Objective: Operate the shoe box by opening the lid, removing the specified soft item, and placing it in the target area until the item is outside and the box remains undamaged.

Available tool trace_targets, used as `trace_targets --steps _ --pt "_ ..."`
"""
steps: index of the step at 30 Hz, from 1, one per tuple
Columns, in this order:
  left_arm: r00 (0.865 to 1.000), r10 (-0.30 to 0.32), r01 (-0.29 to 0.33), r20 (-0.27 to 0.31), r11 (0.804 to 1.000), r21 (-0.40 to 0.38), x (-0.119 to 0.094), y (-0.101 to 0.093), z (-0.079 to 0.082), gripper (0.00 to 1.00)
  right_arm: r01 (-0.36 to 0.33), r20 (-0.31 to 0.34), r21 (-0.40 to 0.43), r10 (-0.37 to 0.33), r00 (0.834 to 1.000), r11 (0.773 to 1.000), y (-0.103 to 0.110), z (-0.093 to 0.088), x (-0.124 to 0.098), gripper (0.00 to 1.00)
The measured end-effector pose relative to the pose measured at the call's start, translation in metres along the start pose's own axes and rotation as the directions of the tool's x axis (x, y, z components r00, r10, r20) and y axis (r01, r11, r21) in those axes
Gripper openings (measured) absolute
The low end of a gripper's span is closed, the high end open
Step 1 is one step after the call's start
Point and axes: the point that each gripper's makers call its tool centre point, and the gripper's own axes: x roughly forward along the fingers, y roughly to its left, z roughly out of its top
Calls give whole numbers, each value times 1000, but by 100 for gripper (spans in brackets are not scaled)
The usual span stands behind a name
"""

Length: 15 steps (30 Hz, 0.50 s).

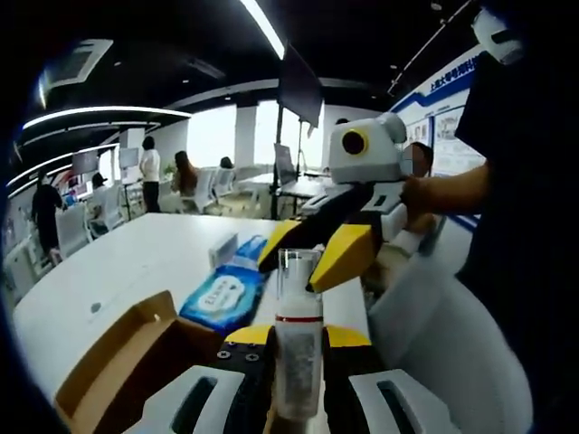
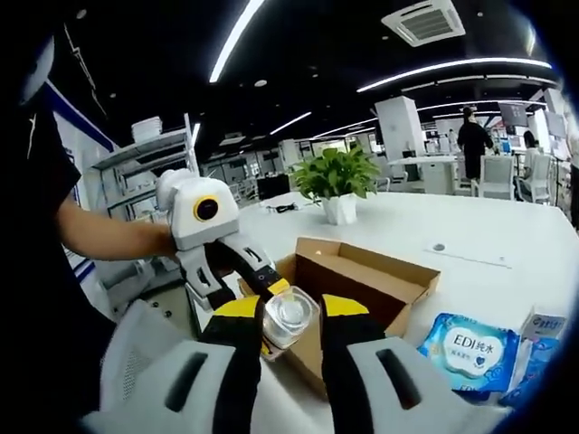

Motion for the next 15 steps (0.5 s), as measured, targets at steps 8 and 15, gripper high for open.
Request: trace_targets --steps 8,15 --pt "1000 -13 13 5 1000 -5 5 -3 1 20 -28 -3 -39 27 1000 999 10 3 6 21" --pt "1000 -14 14 12 1000 -11 7 -4 1 20 -26 -18 -85 25 1000 996 12 3 7 20"
